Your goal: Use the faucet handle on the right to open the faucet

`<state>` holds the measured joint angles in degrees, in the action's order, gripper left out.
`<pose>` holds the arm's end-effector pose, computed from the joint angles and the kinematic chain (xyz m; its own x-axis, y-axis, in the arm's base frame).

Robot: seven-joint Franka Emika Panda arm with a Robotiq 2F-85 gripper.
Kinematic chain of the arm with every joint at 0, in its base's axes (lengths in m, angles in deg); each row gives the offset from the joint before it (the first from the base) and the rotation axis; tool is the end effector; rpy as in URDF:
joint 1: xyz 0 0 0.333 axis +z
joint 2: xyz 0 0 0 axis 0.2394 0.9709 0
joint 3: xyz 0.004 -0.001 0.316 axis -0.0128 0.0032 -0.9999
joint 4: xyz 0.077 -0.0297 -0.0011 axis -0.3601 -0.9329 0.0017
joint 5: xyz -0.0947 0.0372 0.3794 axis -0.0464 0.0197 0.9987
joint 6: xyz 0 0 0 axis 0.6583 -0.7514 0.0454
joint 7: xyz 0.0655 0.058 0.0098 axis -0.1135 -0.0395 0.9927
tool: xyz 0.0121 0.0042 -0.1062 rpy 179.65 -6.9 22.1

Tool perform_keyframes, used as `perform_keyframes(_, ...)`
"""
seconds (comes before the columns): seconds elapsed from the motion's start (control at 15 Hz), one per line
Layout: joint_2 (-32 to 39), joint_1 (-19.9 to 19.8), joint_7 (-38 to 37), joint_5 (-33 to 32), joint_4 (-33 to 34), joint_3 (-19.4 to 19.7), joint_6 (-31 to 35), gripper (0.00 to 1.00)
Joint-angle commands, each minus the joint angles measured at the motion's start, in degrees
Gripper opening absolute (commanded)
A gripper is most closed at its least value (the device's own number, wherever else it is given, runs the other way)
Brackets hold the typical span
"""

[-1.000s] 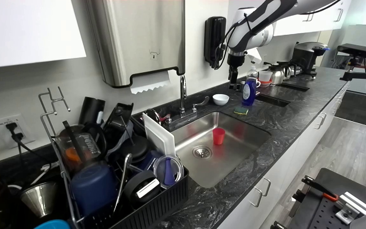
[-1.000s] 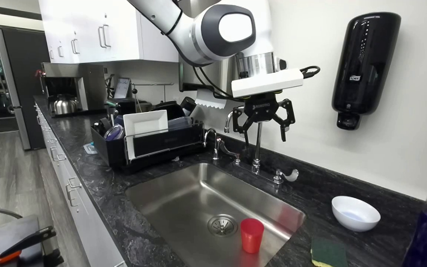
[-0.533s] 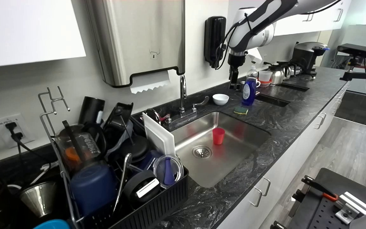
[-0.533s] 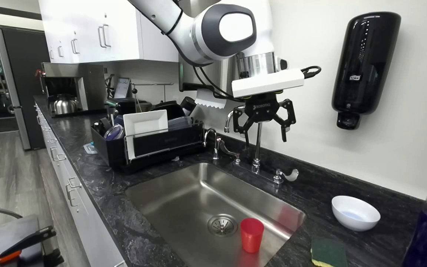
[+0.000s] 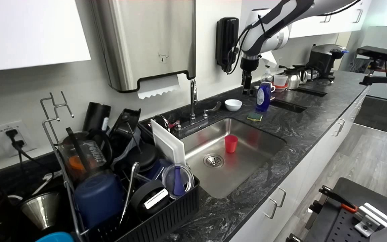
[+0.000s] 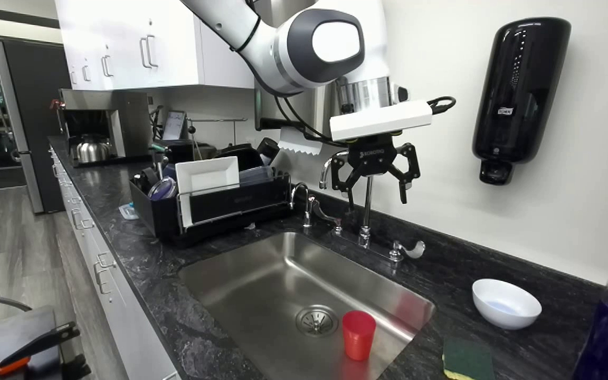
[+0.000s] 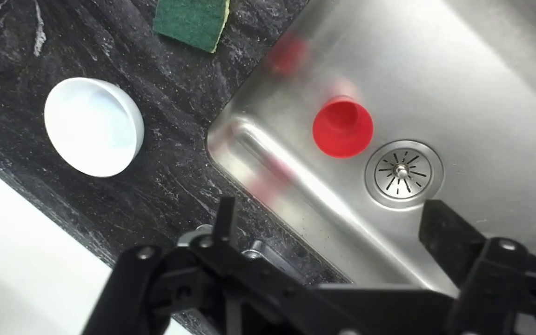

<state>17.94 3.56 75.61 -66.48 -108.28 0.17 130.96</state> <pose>0.6256 -0.1940 0.3806 0.7406 0.6709 0.0374 0.6453 -0.7256 0.2389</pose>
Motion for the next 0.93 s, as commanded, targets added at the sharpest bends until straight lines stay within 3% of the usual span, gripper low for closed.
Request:
perform_keyframes(0.0,2.1,-1.2,2.1,-1.4,1.6,-1.5,0.8,1.0)
perform_keyframes(0.87,10.3,-2.9,10.6,-1.7,8.2,-3.5,5.3,1.0)
